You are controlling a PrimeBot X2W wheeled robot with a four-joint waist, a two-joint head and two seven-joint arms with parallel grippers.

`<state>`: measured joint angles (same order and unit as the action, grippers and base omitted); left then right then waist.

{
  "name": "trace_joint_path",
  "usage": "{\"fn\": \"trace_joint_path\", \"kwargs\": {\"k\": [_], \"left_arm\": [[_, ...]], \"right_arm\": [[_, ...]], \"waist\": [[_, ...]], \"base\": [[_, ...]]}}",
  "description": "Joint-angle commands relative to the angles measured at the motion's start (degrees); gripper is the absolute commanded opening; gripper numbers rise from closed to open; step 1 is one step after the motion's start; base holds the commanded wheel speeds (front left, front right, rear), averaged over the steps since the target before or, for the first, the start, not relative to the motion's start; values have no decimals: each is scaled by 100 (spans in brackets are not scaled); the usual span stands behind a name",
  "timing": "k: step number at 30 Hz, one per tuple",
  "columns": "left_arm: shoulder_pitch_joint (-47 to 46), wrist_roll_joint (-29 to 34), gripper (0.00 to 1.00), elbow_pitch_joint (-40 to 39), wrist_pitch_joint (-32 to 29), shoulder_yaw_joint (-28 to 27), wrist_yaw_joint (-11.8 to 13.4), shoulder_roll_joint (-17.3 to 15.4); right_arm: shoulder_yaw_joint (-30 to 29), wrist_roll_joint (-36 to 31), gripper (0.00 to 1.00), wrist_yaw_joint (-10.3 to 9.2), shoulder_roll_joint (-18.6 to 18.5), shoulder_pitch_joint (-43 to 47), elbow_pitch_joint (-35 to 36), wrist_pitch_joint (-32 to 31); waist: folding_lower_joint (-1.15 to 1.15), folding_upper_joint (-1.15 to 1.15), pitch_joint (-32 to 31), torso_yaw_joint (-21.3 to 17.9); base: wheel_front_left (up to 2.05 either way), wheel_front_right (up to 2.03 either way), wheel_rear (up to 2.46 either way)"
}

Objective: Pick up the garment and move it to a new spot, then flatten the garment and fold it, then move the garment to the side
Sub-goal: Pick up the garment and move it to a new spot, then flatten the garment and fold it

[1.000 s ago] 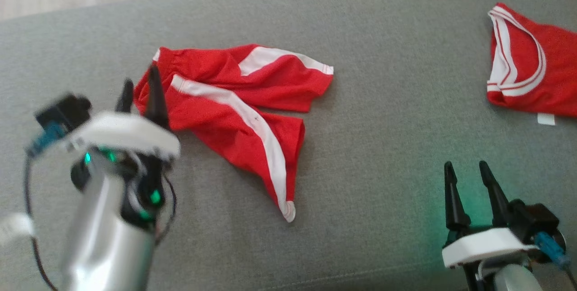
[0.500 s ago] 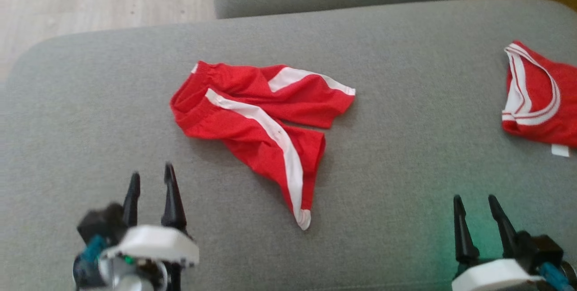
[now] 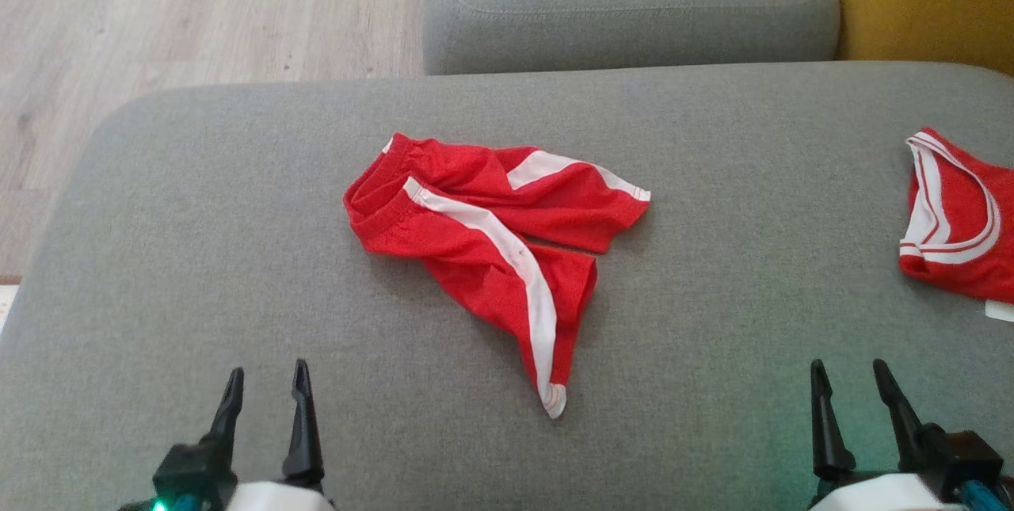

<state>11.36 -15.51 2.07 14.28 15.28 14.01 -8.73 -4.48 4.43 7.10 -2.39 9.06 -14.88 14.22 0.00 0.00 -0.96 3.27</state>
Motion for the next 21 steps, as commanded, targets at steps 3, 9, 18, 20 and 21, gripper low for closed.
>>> {"fn": "trace_joint_path", "kwargs": {"k": [3, 9, 18, 20, 21], "left_arm": [[-44, 179, 100, -161, 71, -372, -158, 98], [17, 367, 100, -70, 71, -607, -384, 282], [36, 565, 100, 18, 72, -843, -606, 438], [40, 598, 100, 25, 72, -885, -641, 459], [39, 616, 100, 26, 72, -901, -656, 468]], "right_arm": [[140, -32, 100, 39, -49, -65, 211, 78], [178, 11, 100, 39, -49, -13, 218, 78], [234, 43, 100, 39, -49, -2, 216, 78], [248, 49, 100, 39, -49, 0, 211, 78], [254, 53, 100, 39, -49, -1, 209, 78]], "waist": [[0, 0, -45, -20], [0, 0, -106, -16], [0, 0, -119, -44], [0, 0, -115, -61], [0, 0, -111, -70]], "base": [[0, 0, 0], [0, 0, 0], [0, 0, 0], [0, 0, 0], [0, 0, 0]]}}
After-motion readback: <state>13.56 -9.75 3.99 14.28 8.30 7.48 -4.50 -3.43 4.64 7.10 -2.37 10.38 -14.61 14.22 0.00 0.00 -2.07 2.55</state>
